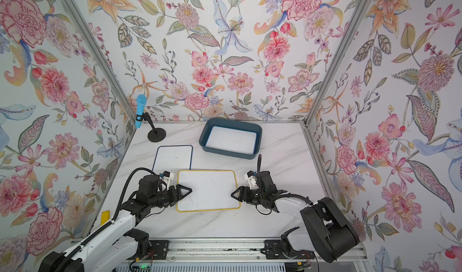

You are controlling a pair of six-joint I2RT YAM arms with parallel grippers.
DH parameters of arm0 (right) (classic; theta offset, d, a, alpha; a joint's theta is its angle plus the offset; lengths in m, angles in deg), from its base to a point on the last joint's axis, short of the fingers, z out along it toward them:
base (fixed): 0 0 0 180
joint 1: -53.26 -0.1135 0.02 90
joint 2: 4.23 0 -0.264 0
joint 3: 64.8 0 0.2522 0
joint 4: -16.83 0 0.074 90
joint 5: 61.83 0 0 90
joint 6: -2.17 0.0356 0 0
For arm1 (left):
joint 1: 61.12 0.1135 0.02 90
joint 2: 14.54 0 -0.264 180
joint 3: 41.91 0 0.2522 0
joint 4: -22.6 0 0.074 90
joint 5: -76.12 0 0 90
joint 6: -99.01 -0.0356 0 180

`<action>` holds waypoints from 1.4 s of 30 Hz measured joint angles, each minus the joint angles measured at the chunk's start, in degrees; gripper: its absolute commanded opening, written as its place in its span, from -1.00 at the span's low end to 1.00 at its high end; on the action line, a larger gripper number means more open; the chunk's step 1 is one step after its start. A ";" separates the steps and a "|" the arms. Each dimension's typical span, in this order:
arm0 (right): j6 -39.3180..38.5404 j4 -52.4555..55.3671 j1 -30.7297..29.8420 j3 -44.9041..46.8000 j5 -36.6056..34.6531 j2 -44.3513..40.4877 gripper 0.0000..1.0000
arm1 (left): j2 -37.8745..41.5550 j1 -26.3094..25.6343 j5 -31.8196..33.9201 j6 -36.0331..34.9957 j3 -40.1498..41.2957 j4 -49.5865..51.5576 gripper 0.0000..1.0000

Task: Put the whiteboard into the storage box
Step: Pick up the whiteboard at the center of the board, then move the storage box to the center of the board.

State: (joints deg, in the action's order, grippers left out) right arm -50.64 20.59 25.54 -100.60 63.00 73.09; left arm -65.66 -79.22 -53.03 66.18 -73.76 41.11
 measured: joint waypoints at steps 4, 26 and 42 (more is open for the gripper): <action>-0.46 1.49 0.13 -0.09 0.28 -0.55 0.51 | -0.46 0.11 -1.20 -0.90 0.02 -0.04 -0.19; -6.86 29.70 10.29 -4.44 -4.79 -13.11 0.51 | -9.42 1.29 -5.55 -9.57 -27.85 13.00 -1.00; -10.47 37.73 18.99 -12.70 -5.75 -13.68 0.51 | -45.31 2.05 -9.11 -15.80 -64.06 7.48 -1.00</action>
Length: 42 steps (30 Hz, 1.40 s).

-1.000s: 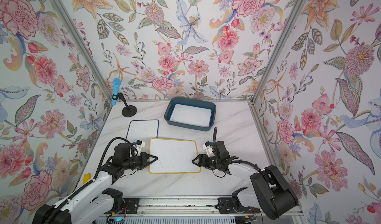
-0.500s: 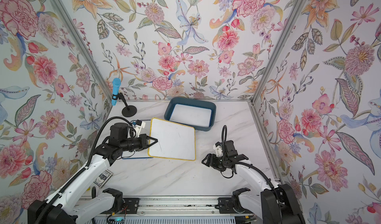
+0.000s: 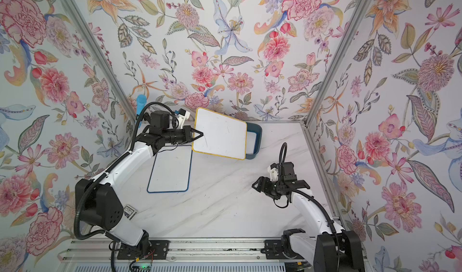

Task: Put the whiteboard into the storage box
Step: Move the storage box to the center of the board.

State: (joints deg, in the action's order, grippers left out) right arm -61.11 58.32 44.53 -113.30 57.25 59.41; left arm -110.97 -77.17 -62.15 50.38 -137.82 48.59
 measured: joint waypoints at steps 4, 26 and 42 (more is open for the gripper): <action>0.02 0.39 0.26 -0.76 -0.02 0.70 0.51 | -8.44 0.11 -3.19 4.04 -2.12 -7.78 -1.00; -0.94 0.81 1.01 -2.82 -0.17 6.19 0.51 | -46.05 -0.42 -5.29 -6.60 -53.22 7.02 -1.00; -1.01 0.61 1.01 -2.82 0.15 6.93 0.51 | -38.51 -0.33 -9.22 -15.43 -37.81 13.03 -1.00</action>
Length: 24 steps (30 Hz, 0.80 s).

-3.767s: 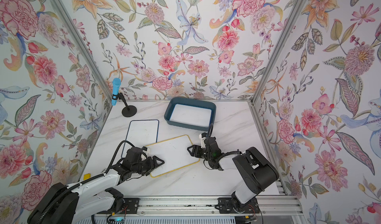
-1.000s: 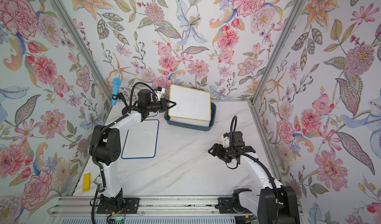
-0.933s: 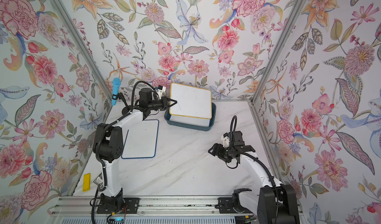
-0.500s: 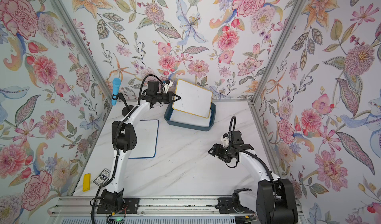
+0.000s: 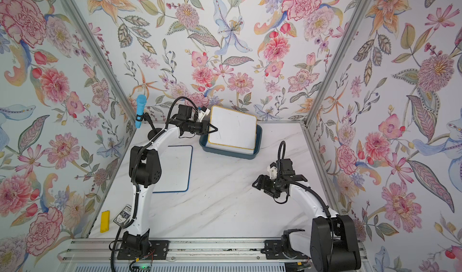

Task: Put the whiteboard into the storage box
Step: Move the storage box to the center of the board.

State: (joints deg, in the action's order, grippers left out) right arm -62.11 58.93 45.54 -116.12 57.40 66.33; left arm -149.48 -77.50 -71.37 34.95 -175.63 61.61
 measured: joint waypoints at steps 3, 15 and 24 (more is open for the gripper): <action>0.02 -0.02 0.00 0.02 0.31 -0.50 0.51 | 1.16 0.15 -0.70 -3.10 2.16 2.16 -1.00; 0.68 -0.66 0.00 2.14 1.64 -4.33 0.52 | 6.58 -0.76 -2.12 -14.43 8.59 7.72 -1.00; 1.09 -0.70 0.00 2.91 1.86 -5.81 0.52 | 13.84 -3.67 -6.99 -16.11 24.70 5.38 -1.00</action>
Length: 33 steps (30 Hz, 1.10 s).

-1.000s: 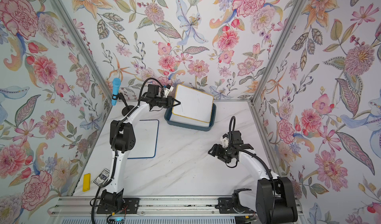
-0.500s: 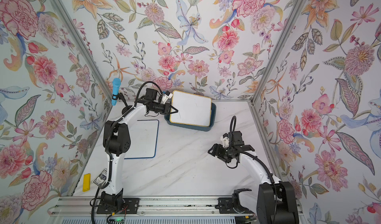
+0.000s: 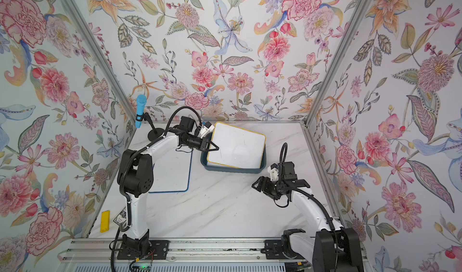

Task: Put the whiteboard into the storage box
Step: Move the storage box to the center of the board, then place the whiteboard in the storage box.

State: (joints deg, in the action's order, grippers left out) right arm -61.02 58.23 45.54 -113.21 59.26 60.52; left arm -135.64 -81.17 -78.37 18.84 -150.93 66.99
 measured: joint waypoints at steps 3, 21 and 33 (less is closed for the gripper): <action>0.00 0.00 0.00 0.00 0.13 0.00 0.52 | 0.63 -0.02 -2.97 2.71 5.44 -1.51 -0.93; 0.28 -0.42 0.11 1.14 -2.51 0.00 0.52 | 0.76 -2.10 13.90 13.60 5.60 -1.81 0.36; 1.60 -4.26 0.33 1.40 -4.13 2.84 0.49 | 1.55 -2.03 26.56 13.57 -1.09 7.19 0.75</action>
State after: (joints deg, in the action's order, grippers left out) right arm -59.43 53.97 45.86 -111.81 55.13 63.36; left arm -134.09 -83.20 -51.81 32.41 -152.03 74.18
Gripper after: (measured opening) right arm 0.757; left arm 0.876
